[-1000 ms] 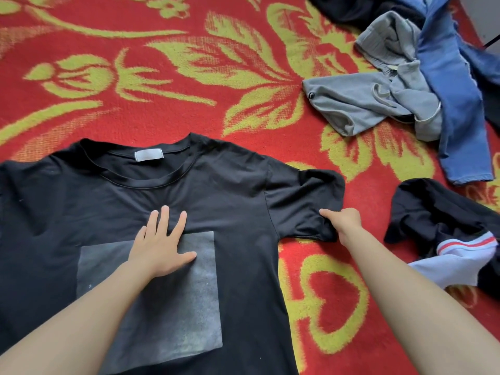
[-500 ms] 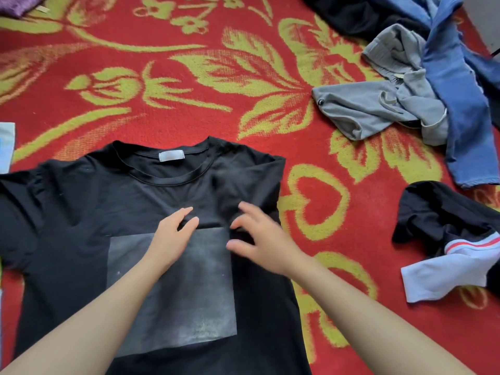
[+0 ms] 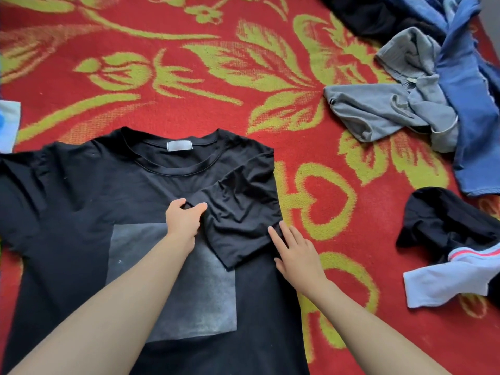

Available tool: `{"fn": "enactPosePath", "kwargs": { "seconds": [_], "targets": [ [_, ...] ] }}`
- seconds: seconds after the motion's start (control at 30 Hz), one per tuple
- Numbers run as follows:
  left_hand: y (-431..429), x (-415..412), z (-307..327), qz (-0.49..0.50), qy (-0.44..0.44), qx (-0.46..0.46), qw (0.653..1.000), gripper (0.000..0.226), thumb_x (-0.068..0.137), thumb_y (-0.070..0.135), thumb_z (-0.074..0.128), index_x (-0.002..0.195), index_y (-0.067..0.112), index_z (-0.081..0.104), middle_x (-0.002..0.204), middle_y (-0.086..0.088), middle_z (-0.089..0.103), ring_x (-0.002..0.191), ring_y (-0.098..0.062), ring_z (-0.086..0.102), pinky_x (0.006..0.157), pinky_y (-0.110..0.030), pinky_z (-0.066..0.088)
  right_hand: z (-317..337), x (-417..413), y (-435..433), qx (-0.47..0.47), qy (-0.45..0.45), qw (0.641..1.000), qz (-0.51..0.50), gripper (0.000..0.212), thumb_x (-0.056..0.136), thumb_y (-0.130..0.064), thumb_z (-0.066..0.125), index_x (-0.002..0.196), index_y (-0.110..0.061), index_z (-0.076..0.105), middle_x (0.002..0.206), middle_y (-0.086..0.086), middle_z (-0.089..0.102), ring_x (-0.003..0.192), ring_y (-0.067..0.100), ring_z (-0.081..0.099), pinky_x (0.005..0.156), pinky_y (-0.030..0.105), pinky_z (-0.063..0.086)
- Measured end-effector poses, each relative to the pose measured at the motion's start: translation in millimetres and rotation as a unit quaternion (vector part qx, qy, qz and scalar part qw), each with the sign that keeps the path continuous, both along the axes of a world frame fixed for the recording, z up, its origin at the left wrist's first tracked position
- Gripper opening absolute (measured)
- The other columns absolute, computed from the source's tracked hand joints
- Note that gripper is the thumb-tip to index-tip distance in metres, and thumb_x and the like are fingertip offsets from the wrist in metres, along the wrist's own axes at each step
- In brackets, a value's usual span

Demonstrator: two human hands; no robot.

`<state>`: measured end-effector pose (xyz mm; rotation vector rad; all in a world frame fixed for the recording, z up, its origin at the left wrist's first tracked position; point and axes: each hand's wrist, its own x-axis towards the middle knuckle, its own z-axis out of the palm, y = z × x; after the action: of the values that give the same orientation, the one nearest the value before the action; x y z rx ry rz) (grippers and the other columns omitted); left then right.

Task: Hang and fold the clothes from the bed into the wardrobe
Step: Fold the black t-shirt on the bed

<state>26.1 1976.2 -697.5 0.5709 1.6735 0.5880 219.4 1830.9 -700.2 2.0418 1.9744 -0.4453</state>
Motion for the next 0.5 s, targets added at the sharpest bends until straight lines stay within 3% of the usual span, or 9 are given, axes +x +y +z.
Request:
{"fn": "enactPosePath", "kwargs": {
  "seconds": [0.1,0.2,0.27,0.37,0.43,0.5],
  "targets": [
    [5,1,-2,0.049,0.033,0.054,0.997,0.025,0.081,0.002,0.060,0.105,0.010,0.060,0.083,-0.006,0.049,0.066,-0.014,0.042,0.056,-0.022,0.039,-4,4,4,-0.003,-0.017,1.000,0.023,0.071,0.051,-0.014,0.085,0.118,-0.019,0.064,0.120,0.017,0.063,0.101,0.036,0.064,0.066,0.036,0.054],
    [-10,-10,14,0.012,0.060,0.148,0.987,0.030,0.085,-0.006,0.052,0.106,0.013,0.060,0.077,0.000,0.051,0.065,-0.009,0.047,0.057,-0.010,0.044,-8,15,8,0.002,-0.041,0.996,0.086,0.054,0.061,-0.023,0.078,0.114,-0.021,0.067,0.115,0.018,0.064,0.097,0.036,0.064,0.069,0.039,0.053],
    [-24,-21,15,-0.005,0.098,0.157,0.983,0.029,0.086,-0.004,0.053,0.110,0.011,0.060,0.076,0.001,0.052,0.070,-0.013,0.050,0.070,-0.017,0.047,-7,22,12,0.030,-0.048,0.991,0.120,0.040,0.076,-0.037,0.059,0.112,-0.022,0.066,0.110,0.016,0.066,0.092,0.035,0.064,0.070,0.040,0.052],
    [-32,-32,0,-0.036,0.165,0.101,0.980,0.036,0.092,0.013,0.053,0.129,0.012,0.051,0.076,0.001,0.054,0.085,-0.018,0.050,0.087,-0.030,0.040,-2,19,31,0.063,-0.035,0.990,0.119,0.047,0.085,-0.050,0.040,0.112,-0.021,0.065,0.107,0.018,0.065,0.094,0.035,0.063,0.071,0.039,0.050],
    [-31,-31,-2,-0.021,0.112,0.065,0.991,0.051,0.092,0.027,0.054,0.140,0.015,0.038,0.074,0.000,0.054,0.085,-0.018,0.052,0.095,-0.036,0.041,3,11,51,0.088,-0.029,0.992,0.086,0.052,0.086,-0.052,0.038,0.117,-0.020,0.065,0.115,0.020,0.062,0.102,0.036,0.061,0.075,0.039,0.050],
    [-34,-25,1,-0.022,0.011,0.048,0.999,0.066,0.087,0.030,0.060,0.145,0.020,0.028,0.093,-0.005,0.063,0.099,-0.018,0.058,0.103,-0.040,0.042,6,2,72,0.041,-0.018,0.998,0.048,0.056,0.087,-0.054,0.034,0.121,-0.020,0.064,0.124,0.021,0.059,0.111,0.036,0.058,0.081,0.039,0.050]
  ]
}}
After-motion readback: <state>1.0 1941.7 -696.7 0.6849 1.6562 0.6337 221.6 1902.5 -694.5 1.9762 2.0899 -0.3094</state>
